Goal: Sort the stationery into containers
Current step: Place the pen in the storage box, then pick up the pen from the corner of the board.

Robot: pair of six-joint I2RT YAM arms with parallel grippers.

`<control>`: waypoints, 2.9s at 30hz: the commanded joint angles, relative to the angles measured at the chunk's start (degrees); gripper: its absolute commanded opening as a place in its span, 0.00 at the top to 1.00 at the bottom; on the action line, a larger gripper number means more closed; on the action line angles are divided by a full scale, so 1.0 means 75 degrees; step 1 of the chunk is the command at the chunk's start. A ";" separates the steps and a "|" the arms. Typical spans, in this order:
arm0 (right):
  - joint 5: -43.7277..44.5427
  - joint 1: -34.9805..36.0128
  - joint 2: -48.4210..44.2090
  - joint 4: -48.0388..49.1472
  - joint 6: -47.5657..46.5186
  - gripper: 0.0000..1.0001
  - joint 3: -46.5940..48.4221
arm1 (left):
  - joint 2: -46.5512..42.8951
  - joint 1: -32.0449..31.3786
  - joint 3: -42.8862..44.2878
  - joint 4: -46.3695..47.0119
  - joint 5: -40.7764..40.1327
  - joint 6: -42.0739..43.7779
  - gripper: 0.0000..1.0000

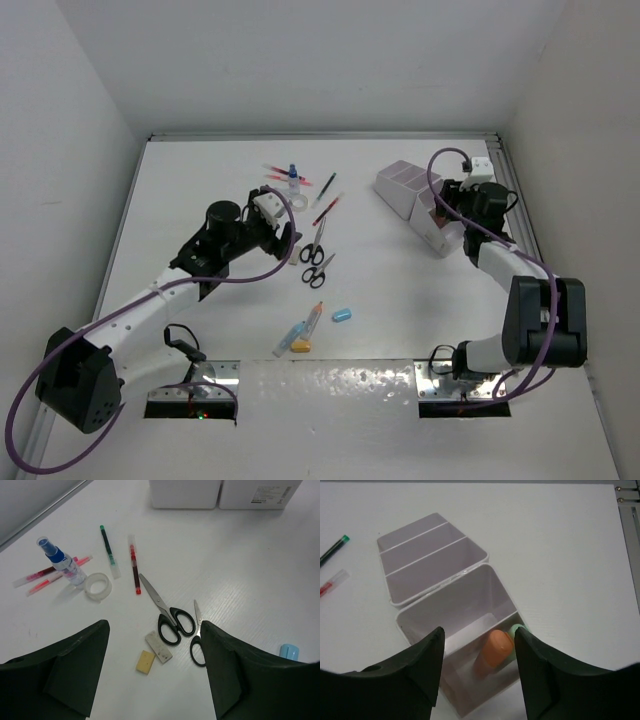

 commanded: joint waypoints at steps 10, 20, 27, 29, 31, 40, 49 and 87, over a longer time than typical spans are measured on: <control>0.1284 0.0662 -0.0942 -0.2011 0.0494 0.31 0.1418 | 0.0488 -0.0346 0.0520 -0.1967 -0.0014 -0.0126 0.28; 0.2587 0.3590 -0.1845 -0.4109 0.3095 0.36 0.0811 | 0.0748 -0.0791 0.0745 -0.3059 -0.0342 -0.1274 0.47; 0.4005 0.5219 -0.2314 -0.5162 0.5498 0.40 -0.0070 | 0.0597 -0.1319 0.0263 -0.3118 -0.0318 -0.1604 0.49; 0.4193 0.5722 -0.2349 -0.5445 0.5593 0.39 0.0012 | 0.0561 -0.1342 0.0346 -0.3211 -0.0307 -0.1474 0.49; 0.4381 0.5900 -0.2431 -0.5878 0.5989 0.39 0.0001 | 0.0595 -0.1412 0.0346 -0.3153 -0.0144 -0.1310 0.49; 0.4968 0.6439 -0.3708 -0.6582 0.7234 0.38 -0.0820 | 0.1040 -0.2197 -0.0134 -0.2802 -0.0553 -0.2903 0.47; 0.5682 0.8195 -0.3569 -0.6736 0.8909 0.39 -0.1429 | 0.1615 -0.3042 -0.0288 -0.3057 -0.2074 -0.3465 0.47; 0.7159 0.9522 -0.4072 -0.7661 0.9484 0.38 -0.1511 | 0.3139 -0.3898 -0.0158 -0.5135 -0.1514 -0.5165 0.59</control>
